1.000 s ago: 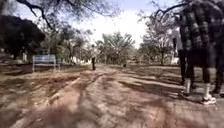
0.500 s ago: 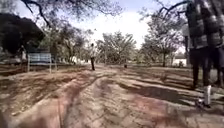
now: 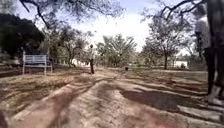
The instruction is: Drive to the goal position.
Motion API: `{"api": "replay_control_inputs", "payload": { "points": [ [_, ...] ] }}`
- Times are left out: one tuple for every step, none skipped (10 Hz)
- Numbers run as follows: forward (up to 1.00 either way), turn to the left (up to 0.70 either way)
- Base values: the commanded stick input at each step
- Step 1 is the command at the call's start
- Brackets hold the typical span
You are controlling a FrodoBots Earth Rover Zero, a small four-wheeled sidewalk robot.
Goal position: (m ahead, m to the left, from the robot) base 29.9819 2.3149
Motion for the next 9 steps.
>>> {"api": "replay_control_inputs", "payload": {
  "points": [
    [0.85,0.00],
    [0.85,0.00],
    [0.85,0.00],
    [0.85,0.00],
    [0.85,0.00],
    [0.85,0.00],
    [0.85,0.00],
    [0.85,0.00],
    [0.85,0.00]
  ]
}}
